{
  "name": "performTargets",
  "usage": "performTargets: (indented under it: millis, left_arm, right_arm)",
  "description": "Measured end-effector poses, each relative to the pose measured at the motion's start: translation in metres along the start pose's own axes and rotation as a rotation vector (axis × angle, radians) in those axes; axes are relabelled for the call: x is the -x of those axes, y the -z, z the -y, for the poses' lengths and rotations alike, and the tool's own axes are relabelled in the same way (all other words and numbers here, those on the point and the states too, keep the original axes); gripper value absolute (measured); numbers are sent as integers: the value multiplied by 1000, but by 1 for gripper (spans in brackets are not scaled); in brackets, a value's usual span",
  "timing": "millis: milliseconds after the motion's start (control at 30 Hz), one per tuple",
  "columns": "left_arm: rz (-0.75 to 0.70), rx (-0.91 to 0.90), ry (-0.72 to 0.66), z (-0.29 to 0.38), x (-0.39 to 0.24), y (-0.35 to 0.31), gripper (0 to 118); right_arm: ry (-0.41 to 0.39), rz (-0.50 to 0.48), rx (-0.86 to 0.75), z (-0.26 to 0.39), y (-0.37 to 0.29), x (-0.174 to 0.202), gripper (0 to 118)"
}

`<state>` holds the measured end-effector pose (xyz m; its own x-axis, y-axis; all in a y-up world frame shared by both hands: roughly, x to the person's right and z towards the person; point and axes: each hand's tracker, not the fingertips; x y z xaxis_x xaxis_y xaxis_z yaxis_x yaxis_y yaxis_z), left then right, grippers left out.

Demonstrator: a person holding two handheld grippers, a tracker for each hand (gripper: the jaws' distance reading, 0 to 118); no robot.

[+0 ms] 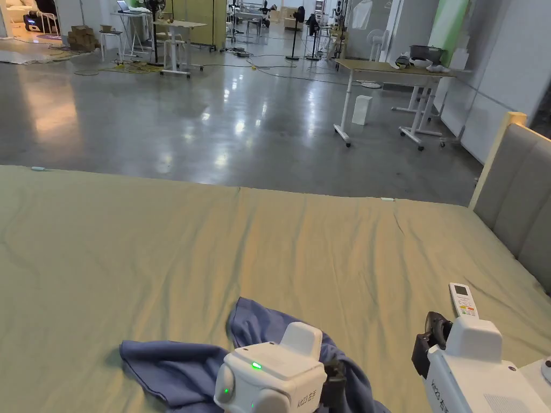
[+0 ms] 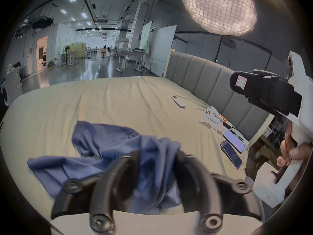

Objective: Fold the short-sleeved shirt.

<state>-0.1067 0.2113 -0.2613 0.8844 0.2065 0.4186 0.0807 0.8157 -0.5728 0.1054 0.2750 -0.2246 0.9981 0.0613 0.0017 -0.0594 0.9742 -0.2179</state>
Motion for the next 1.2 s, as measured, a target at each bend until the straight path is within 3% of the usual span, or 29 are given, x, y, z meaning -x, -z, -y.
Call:
performTargets:
  millis: [33, 67, 400, 567, 600, 633, 667, 767, 1100, 1200]
  left_arm:
    - [-4, -1, -9, 1, 0, -6, 68]
    - [-12, -10, -15, 2, 5, -12, 75]
    - [-358, -319, -17, -25, 77, -109, 76]
    - [-475, -375, 9, -23, 99, -150, 56]
    - [-503, -381, 15, -21, 102, -155, 39]
    - [-524, -379, 15, -19, 105, -159, 14]
    - [-548, -380, 11, -17, 108, -162, 8]
    - [-534, -378, -14, -12, 115, -169, 1]
    - [-674, -381, -74, -12, 145, -162, 0]
    - [-698, -298, -110, -11, 174, -145, 0]
  right_arm:
    - [-4, -4, -2, 0, 0, 2, 0]
    - [-7, -10, 0, 1, 0, 4, 0]
    - [-28, -67, -42, -13, 1, 33, 0]
    - [-40, -82, -68, -24, -3, 46, 0]
    - [-38, -83, -72, -25, -4, 48, 0]
    - [-39, -87, -77, -23, -1, 49, 0]
    - [-42, -89, -80, -23, -1, 52, 0]
    - [-66, -94, -96, -26, -2, 59, 0]
    - [-70, -88, -119, -33, 7, 60, 0]
    - [-67, -85, -106, -29, 14, 56, 0]
